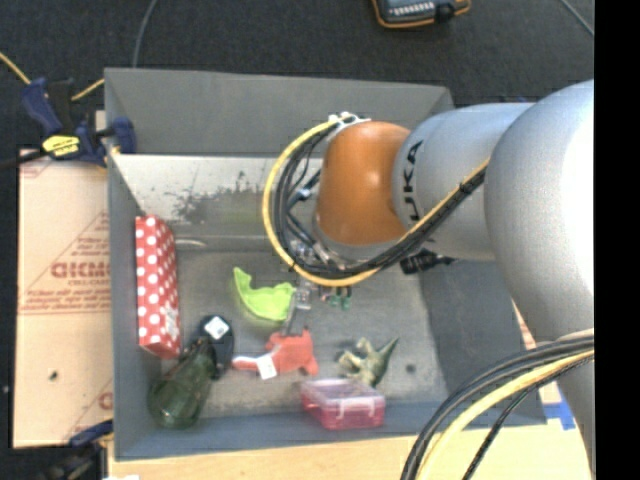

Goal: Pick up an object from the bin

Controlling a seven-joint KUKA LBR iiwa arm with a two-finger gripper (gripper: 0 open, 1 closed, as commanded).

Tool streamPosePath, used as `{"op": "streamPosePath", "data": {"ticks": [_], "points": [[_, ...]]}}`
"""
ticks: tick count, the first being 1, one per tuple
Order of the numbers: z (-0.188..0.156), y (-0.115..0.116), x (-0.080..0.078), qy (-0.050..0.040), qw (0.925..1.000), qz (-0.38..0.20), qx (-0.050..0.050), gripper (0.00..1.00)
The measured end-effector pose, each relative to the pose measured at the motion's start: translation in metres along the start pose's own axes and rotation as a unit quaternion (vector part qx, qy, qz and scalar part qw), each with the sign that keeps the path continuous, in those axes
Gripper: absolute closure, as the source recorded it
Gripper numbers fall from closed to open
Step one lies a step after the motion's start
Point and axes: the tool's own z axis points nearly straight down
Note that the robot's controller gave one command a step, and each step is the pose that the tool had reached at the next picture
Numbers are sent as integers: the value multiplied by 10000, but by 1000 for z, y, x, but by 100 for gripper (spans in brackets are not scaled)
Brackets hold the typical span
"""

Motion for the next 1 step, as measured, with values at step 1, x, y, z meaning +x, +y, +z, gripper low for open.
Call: {"op": "streamPosePath", "data": {"ticks": [1], "points": [[17, 15, -26, 71, 9999, 145, 4, 0]]}}
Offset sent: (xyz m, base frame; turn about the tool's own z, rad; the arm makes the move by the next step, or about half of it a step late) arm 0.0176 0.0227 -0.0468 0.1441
